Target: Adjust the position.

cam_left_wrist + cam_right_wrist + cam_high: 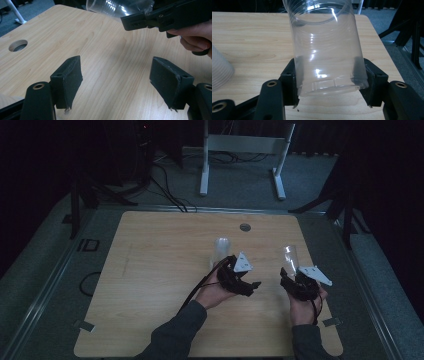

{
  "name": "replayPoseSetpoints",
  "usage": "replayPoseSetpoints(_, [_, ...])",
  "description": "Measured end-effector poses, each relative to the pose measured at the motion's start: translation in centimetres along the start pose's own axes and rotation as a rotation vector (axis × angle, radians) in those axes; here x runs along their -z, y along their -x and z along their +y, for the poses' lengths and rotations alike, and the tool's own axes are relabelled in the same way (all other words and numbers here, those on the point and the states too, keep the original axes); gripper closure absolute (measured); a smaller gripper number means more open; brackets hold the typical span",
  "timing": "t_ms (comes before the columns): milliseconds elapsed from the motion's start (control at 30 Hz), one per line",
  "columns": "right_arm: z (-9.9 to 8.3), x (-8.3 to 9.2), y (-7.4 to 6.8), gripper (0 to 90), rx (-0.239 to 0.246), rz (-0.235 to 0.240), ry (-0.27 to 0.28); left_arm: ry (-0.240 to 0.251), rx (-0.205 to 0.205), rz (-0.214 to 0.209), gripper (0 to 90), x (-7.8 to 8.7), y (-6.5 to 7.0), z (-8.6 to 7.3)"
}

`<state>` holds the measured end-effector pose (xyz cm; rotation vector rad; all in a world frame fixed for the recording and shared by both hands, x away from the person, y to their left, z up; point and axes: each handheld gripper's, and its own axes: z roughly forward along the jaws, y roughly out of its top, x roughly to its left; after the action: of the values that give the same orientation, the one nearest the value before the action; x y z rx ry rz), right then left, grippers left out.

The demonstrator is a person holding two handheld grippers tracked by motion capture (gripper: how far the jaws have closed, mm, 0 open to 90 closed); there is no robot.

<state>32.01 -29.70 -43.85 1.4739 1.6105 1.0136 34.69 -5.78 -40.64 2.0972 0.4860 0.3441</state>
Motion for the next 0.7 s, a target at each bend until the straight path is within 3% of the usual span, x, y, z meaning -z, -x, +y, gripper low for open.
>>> replayPoseSetpoints(267, [0.0,0.6,-0.3,41.9,0.024,-0.009,0.068,0.006,0.011,-0.009,25.6,-0.4,0.1,0.5])
replayPoseSetpoints(700, [-0.1,1.0,-0.6,41.9,0.032,-0.017,0.110,0.025,0.031,-0.018,25.6,-0.5,0.0,1.3])
